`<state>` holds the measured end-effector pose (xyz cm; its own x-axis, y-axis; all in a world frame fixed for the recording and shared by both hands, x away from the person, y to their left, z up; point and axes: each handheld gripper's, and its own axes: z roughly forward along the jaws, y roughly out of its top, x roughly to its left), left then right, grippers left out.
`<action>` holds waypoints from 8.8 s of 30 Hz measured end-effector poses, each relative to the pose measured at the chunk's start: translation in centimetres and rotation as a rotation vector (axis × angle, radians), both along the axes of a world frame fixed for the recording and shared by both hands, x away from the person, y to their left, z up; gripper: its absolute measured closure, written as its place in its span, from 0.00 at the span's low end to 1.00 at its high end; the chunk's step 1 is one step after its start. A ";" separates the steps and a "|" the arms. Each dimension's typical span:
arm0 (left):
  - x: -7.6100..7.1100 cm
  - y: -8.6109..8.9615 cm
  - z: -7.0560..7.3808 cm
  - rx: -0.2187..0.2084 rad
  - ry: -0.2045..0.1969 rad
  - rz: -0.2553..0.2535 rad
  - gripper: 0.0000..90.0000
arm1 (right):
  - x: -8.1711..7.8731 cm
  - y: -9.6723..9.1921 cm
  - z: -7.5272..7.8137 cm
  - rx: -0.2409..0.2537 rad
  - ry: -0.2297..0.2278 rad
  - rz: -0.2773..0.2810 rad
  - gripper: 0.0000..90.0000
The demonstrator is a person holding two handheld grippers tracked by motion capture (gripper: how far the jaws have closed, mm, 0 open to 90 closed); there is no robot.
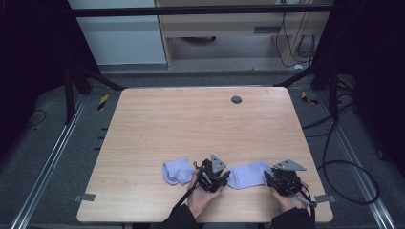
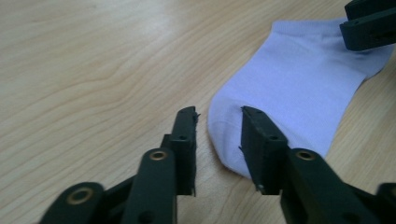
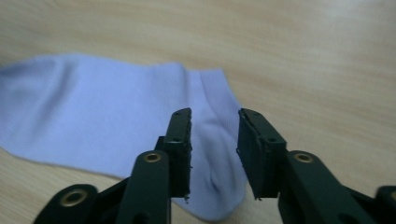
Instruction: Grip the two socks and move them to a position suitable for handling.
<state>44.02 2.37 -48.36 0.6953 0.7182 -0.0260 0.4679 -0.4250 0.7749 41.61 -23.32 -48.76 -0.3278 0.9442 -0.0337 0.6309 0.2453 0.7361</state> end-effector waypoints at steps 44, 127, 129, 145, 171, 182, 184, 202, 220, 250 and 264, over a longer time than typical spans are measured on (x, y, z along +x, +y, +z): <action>-2.4 20.3 2.4 -0.030 -0.008 0.240 0.59 | 4.4 15.8 3.3 0.161 -0.074 0.472 0.56; 0.0 17.2 -1.2 0.101 0.070 0.129 1.00 | 7.3 19.6 1.5 0.280 -0.065 0.285 0.98; 0.0 17.2 -1.2 0.102 0.067 0.130 1.00 | 7.6 19.5 1.2 0.247 -0.076 0.253 0.98; -0.2 17.7 -0.4 -0.007 0.051 0.238 0.64 | 9.4 18.0 1.4 0.147 -0.047 0.229 0.69; -0.3 16.7 -0.5 0.025 0.080 0.227 0.98 | 9.9 18.2 0.1 0.125 0.042 0.216 0.98; 2.1 18.1 0.6 0.078 0.019 0.260 0.98 | 6.5 17.4 0.7 0.135 0.009 0.229 0.97; 2.6 18.0 0.3 0.103 0.025 0.260 0.98 | 5.9 17.5 0.3 0.142 0.020 0.227 0.97; 2.2 18.8 1.9 0.026 -0.028 0.312 0.72 | 4.9 14.8 2.0 0.206 -0.027 0.203 0.76; 1.0 12.6 3.2 -0.008 -0.018 0.171 0.58 | 3.8 3.2 3.1 0.183 -0.067 0.116 0.53; 0.4 0.4 -0.7 0.017 0.066 -0.029 0.67 | 3.1 -2.7 -0.8 0.078 0.092 0.003 0.73; 0.5 -0.7 -1.5 0.049 0.085 -0.039 0.93 | 3.0 -2.4 -0.6 0.093 0.127 0.034 0.95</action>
<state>44.53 1.67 -49.89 0.7198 0.6923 -0.0517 0.5133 -0.4806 0.7110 44.65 -25.73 -49.39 -0.3552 0.9298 0.0967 0.7128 0.2025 0.6714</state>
